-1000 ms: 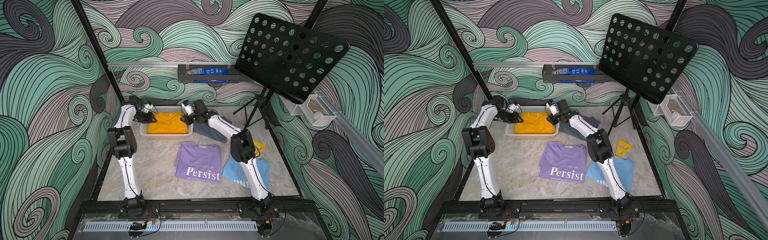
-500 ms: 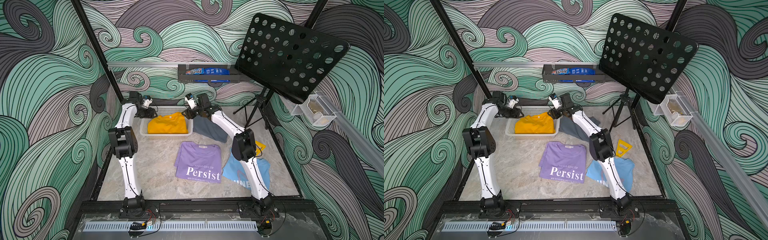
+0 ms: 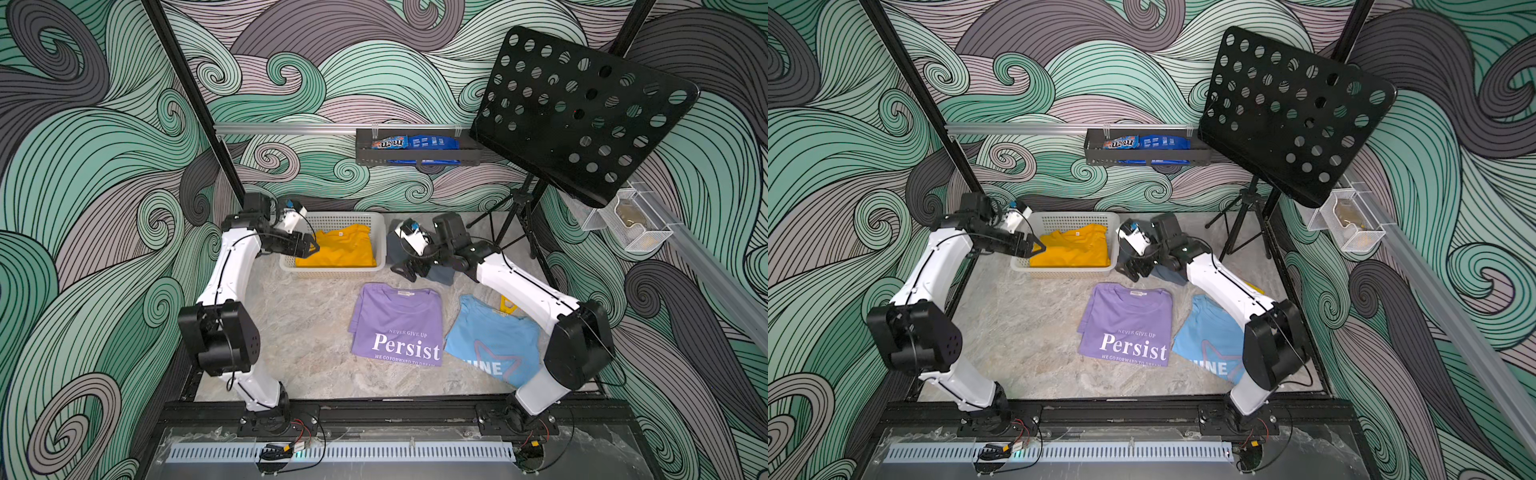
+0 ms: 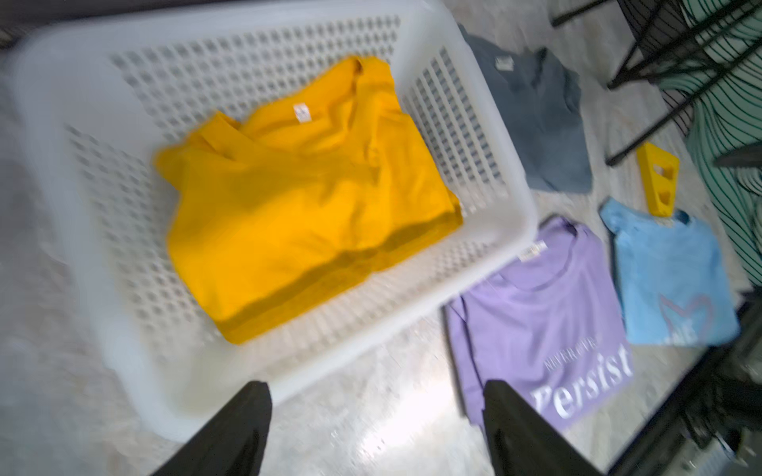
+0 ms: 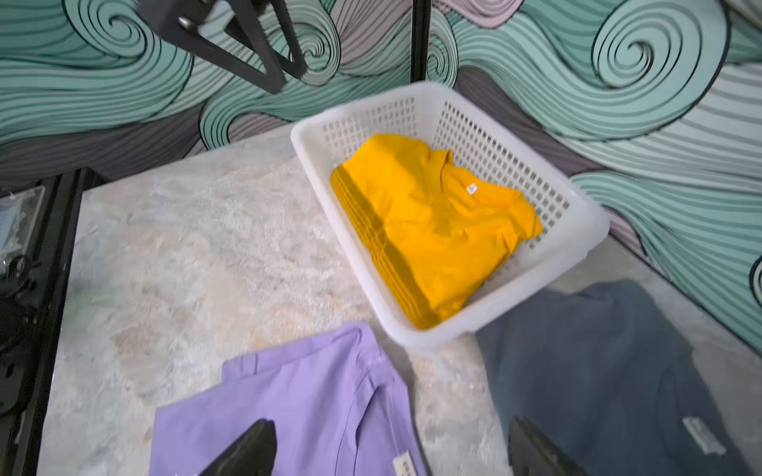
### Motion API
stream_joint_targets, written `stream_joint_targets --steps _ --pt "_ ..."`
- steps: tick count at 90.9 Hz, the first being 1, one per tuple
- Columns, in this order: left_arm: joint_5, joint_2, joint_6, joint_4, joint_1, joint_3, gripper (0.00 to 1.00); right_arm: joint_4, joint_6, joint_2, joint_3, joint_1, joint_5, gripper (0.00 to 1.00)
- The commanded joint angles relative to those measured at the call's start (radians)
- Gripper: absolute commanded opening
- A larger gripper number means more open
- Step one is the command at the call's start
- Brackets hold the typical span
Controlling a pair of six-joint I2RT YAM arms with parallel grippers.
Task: Put the folded t-shirts into the basket
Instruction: Pick up the T-shirt from the center of the board.
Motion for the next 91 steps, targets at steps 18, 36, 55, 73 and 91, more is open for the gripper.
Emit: stream_joint_targets --steps 18,36,55,73,91 --pt "-0.084 -0.221 0.234 0.091 -0.314 -0.413 0.86 0.056 -0.1 -0.065 -0.311 -0.067 0.129 0.92" --pt "-0.257 -0.097 0.324 0.172 -0.582 -0.426 0.76 0.005 -0.049 -0.014 -0.264 -0.215 0.045 0.91" --pt "-0.412 0.101 0.369 0.079 -0.753 -0.4 0.69 -0.003 -0.055 -0.024 -0.297 -0.27 0.086 0.9" --pt "-0.413 0.129 0.376 -0.012 -0.875 -0.447 0.67 -0.031 -0.079 -0.042 -0.312 -0.276 0.118 0.9" --pt "-0.313 0.004 0.334 -0.066 -0.915 -0.466 0.73 -0.03 -0.129 -0.081 -0.356 -0.214 0.135 0.9"
